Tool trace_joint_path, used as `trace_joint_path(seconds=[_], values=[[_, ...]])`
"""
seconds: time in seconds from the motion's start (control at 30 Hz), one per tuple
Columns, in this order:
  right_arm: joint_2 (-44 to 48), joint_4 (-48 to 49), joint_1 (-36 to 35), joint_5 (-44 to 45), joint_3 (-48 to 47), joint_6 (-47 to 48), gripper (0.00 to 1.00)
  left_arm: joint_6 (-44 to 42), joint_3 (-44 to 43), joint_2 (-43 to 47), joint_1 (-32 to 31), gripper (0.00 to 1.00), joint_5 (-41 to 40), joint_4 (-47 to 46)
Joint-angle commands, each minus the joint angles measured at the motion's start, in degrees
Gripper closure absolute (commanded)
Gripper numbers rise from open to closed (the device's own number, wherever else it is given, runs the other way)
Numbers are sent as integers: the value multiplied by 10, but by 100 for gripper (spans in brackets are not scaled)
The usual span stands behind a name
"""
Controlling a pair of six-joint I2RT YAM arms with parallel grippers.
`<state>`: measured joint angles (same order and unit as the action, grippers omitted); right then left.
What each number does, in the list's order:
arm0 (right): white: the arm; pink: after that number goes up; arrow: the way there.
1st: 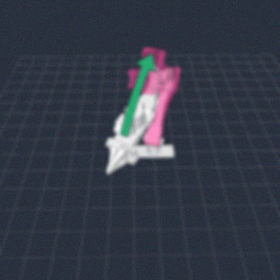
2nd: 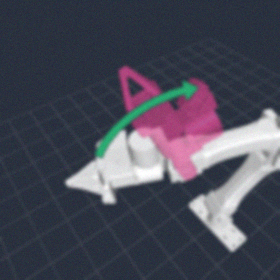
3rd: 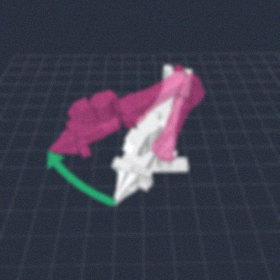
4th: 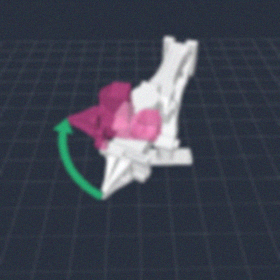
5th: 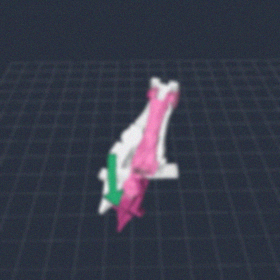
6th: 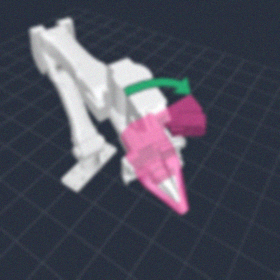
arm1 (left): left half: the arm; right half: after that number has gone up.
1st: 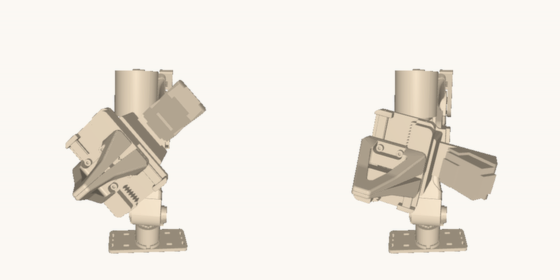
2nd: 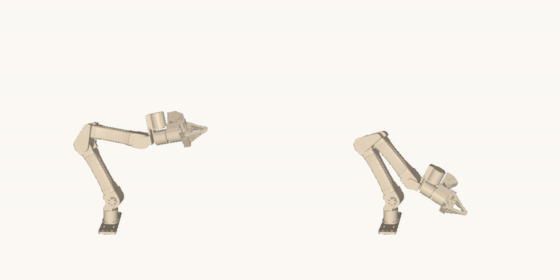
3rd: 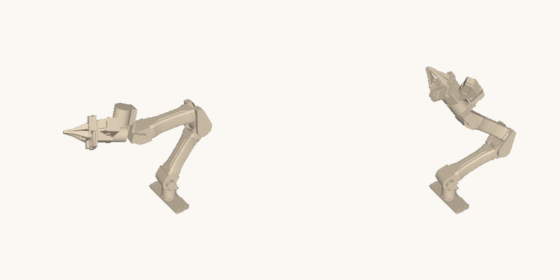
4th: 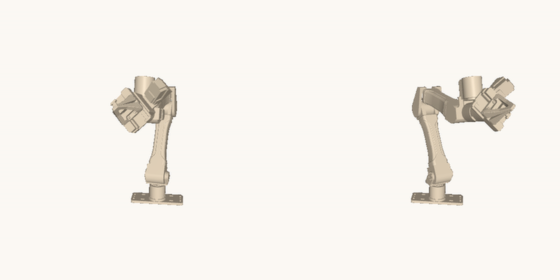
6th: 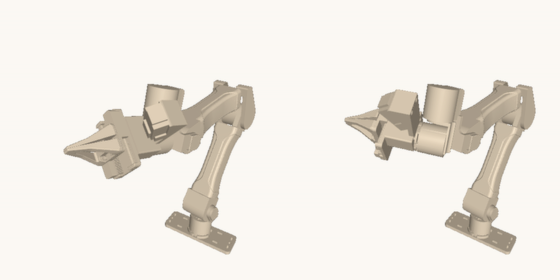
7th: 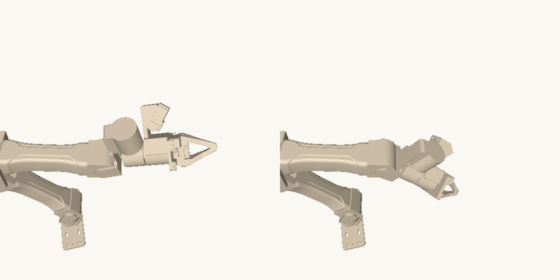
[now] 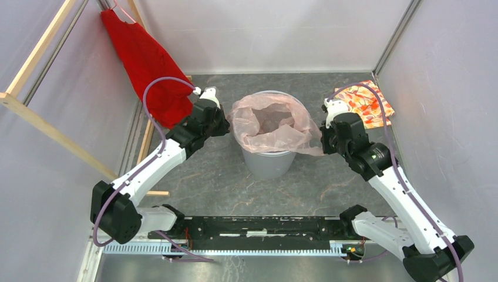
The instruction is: Put the trash bags into the trash bin
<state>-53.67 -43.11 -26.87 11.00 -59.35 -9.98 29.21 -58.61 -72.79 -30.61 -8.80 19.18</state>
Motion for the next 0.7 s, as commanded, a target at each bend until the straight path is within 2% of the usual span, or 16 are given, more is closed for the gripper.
trace_joint_path(seconds=[0.0,0.27,0.5,0.67], values=[[29,48,-1,10,44,-13,94,5,12,21,1,98,3,-9],[39,104,-1,30,124,-29,91,11,30,26,1,98,2,-15],[7,113,0,129,112,-29,89,9,28,20,1,98,-2,-15],[-22,134,0,130,79,-25,86,1,29,31,1,98,-4,-7]])
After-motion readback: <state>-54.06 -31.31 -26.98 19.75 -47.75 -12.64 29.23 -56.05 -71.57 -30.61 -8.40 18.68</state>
